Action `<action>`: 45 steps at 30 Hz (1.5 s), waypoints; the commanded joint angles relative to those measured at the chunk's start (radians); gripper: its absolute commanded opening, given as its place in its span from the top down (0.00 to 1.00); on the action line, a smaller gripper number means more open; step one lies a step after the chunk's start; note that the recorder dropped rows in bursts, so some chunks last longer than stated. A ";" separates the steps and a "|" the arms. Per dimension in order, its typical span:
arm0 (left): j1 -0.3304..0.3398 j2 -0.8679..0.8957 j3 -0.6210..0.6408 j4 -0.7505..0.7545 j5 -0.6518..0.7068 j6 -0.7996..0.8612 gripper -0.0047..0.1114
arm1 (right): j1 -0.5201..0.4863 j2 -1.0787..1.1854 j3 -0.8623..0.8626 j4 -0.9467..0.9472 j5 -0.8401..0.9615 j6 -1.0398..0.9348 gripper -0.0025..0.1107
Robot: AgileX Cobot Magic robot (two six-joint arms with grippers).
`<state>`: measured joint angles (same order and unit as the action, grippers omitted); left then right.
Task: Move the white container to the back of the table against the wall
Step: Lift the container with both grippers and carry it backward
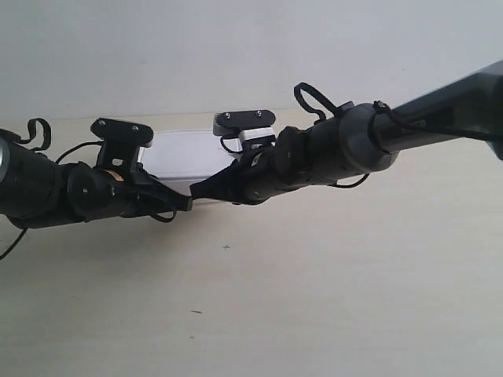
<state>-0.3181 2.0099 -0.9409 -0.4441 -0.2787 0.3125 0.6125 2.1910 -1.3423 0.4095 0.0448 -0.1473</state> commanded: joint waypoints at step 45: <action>0.059 0.254 -0.357 0.075 0.039 0.077 0.96 | -0.068 0.180 -0.263 0.002 -0.097 0.018 0.98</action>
<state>-0.2610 2.2594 -1.2780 -0.3768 -0.2260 0.3894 0.5497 2.3733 -1.5966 0.4157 -0.0169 -0.1274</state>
